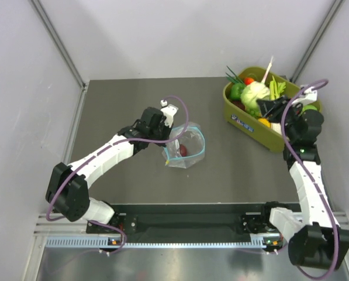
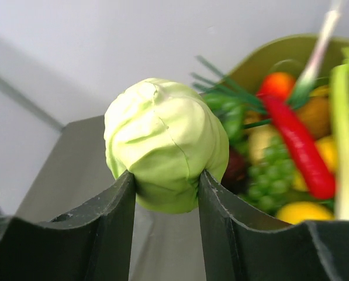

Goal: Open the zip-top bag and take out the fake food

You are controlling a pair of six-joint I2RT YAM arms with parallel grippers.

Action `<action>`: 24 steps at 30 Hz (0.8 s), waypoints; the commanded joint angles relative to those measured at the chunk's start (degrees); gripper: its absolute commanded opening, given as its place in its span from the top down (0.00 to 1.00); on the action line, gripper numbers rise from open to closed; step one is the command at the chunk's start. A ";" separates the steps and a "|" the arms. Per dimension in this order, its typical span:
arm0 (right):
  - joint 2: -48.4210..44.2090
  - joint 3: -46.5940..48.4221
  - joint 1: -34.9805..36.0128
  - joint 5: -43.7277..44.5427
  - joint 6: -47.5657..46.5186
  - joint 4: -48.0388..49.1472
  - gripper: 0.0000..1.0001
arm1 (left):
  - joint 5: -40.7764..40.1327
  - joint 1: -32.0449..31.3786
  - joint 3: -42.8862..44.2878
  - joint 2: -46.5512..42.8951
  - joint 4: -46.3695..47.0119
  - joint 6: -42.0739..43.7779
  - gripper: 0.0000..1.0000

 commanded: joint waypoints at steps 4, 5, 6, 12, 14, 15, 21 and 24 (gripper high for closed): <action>9.76 7.38 -8.30 -0.36 -3.90 1.73 1.00 | 1.64 0.14 1.02 -1.00 0.56 -0.04 1.00; 10.91 7.73 -8.30 0.69 -3.99 2.69 1.00 | 1.73 0.14 1.10 -1.09 0.65 -0.04 1.00; 12.49 8.52 -8.30 1.22 -4.17 3.40 1.00 | 1.73 0.14 1.02 -1.09 0.65 0.05 1.00; 24.97 17.57 -8.21 1.85 -3.55 7.71 1.00 | 1.82 0.14 1.02 -1.27 0.56 0.13 1.00; 28.67 20.65 -8.21 1.93 -3.29 8.76 1.00 | 1.47 0.14 1.02 -1.27 0.73 0.22 1.00; 29.72 21.70 -8.30 1.85 -3.29 9.38 1.00 | 1.64 0.05 1.02 -1.27 0.65 0.31 1.00; 40.00 29.70 -8.21 -0.09 -1.80 10.35 1.00 | 1.64 0.14 1.02 -0.74 0.56 0.31 1.00; 45.54 34.09 -8.21 0.09 -1.97 8.34 1.00 | 1.73 0.13 1.02 -0.74 0.65 0.22 1.00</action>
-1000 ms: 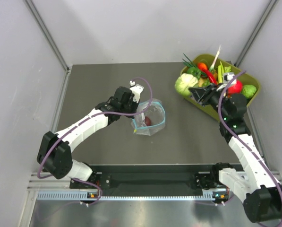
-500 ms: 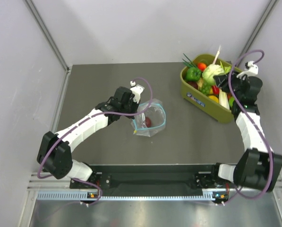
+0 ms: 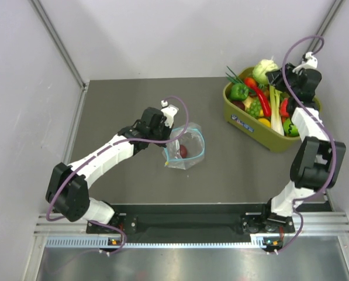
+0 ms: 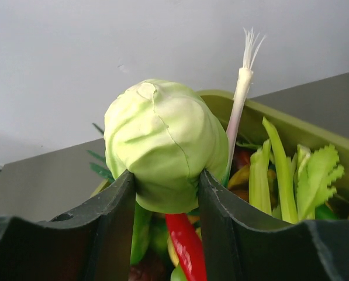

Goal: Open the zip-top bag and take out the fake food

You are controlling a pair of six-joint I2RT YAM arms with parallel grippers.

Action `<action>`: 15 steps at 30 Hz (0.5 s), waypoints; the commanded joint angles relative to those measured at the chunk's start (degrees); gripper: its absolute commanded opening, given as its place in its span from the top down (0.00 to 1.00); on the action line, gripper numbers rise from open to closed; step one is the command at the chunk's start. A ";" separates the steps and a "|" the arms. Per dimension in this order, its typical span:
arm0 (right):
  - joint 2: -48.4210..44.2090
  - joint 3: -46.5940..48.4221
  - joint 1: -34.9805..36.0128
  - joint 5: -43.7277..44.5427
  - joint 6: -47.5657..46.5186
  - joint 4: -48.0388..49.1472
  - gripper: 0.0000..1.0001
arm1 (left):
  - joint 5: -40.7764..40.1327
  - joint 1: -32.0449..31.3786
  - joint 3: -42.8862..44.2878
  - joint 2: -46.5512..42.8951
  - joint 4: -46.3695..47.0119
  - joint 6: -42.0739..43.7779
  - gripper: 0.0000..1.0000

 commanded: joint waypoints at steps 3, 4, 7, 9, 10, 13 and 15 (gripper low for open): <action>9.05 10.64 0.71 -1.33 -2.26 -2.66 1.00 | 0.51 0.05 1.02 -0.65 0.76 0.40 1.00; 11.67 13.70 1.23 -1.33 -4.62 -4.41 1.00 | 0.59 0.05 1.02 -0.65 0.76 0.31 1.00; 14.85 16.80 3.43 0.42 -8.05 -10.57 1.00 | 0.59 0.14 1.02 -0.57 0.76 0.31 1.00; 15.39 16.64 4.49 1.83 -8.42 -12.07 1.00 | 0.42 0.14 0.93 -0.48 0.67 0.31 1.00; 15.82 16.46 4.75 1.83 -8.42 -12.51 1.00 | 0.24 0.14 0.93 -0.56 0.67 0.40 1.00; 16.09 15.93 6.07 2.26 -9.29 -14.27 1.00 | 0.50 0.14 0.93 -0.65 0.76 0.40 1.00; 15.92 15.50 6.42 3.76 -9.74 -15.59 1.00 | 0.68 0.05 1.02 -0.57 0.67 0.40 1.00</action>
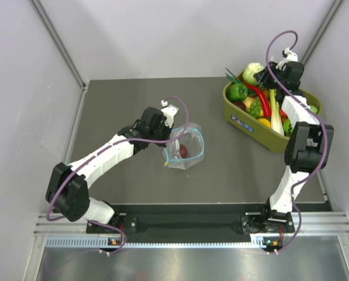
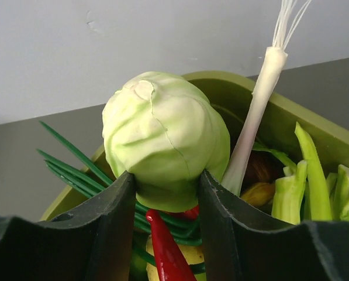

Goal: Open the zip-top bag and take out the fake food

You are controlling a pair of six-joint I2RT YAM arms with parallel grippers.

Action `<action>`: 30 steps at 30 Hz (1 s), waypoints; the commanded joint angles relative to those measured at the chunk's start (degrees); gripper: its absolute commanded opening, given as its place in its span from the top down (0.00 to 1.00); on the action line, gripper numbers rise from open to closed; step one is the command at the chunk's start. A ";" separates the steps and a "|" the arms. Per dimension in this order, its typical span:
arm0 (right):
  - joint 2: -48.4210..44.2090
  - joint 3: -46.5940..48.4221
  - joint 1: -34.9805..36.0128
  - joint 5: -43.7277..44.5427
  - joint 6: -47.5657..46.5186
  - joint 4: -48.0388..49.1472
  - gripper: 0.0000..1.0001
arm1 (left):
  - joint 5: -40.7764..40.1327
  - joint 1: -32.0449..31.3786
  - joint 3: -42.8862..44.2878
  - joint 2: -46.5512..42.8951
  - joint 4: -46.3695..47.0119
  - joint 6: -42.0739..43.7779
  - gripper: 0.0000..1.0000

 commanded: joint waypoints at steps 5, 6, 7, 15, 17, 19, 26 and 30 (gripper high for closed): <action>0.86 -0.34 1.44 5.06 -2.61 -8.90 0.97 | 0.86 0.14 1.11 -0.74 0.67 0.29 1.00; 0.59 -0.68 1.44 5.50 -2.44 -9.51 0.96 | 0.95 0.14 1.02 -0.83 0.67 0.29 1.00; -0.02 -1.12 1.44 5.68 -2.44 -9.78 0.94 | 0.95 0.05 1.10 -0.83 0.58 0.29 1.00; -4.76 -5.69 1.35 5.77 -1.65 -8.02 0.57 | 1.39 0.05 1.19 -1.18 0.58 0.38 1.00; -6.26 -6.14 1.35 5.68 -1.73 -7.76 0.47 | 1.47 0.05 1.19 -1.36 0.58 0.38 1.00; -7.93 -7.10 1.35 5.86 -1.65 -7.67 0.38 | 1.47 0.05 1.28 -1.53 0.58 0.29 1.00; -14.52 -10.79 0.91 7.70 -1.56 -5.92 0.26 | 1.74 0.05 1.19 -1.79 0.67 0.29 1.00; -19.78 -12.72 0.82 7.79 -2.09 -6.00 0.24 | 1.65 -0.04 1.19 -1.80 0.67 0.29 1.00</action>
